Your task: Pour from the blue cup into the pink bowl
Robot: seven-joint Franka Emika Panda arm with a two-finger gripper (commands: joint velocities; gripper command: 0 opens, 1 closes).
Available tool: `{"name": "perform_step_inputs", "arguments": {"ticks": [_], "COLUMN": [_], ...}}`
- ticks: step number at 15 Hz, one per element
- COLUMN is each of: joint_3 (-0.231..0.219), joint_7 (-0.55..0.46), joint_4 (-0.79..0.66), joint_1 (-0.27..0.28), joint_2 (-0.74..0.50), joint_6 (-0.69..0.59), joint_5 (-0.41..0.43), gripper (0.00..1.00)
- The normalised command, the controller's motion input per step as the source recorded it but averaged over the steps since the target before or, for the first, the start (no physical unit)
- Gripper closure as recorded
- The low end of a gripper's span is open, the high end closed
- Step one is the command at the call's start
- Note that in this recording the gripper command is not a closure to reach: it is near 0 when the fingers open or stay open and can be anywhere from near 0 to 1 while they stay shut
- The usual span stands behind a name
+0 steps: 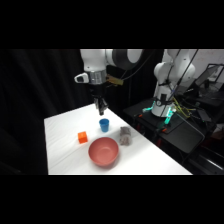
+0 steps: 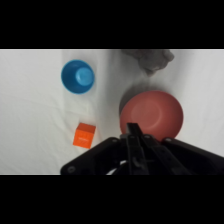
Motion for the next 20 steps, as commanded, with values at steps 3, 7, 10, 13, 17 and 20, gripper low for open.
{"name": "perform_step_inputs", "arguments": {"ticks": [3, 7, 10, 13, 17, 20], "joint_3": [0.024, 0.034, 0.027, -0.032, -0.081, -0.062], "joint_7": [0.01, 0.02, 0.01, -0.06, -0.11, -0.08], "joint_4": [0.03, 0.10, 0.12, 0.07, -0.03, -0.15], "joint_1": [-0.018, -0.005, -0.004, -0.070, -0.129, -0.103], "joint_2": [0.00, -0.01, 0.00, 0.01, -0.01, -0.01], "joint_6": [-0.02, -0.07, -0.07, 0.02, 0.10, 0.31], "joint_5": [-0.009, -0.007, -0.007, 0.018, 0.080, 0.134], "gripper": [0.00, 0.00, 0.00, 0.00, 0.00, 0.00]}}
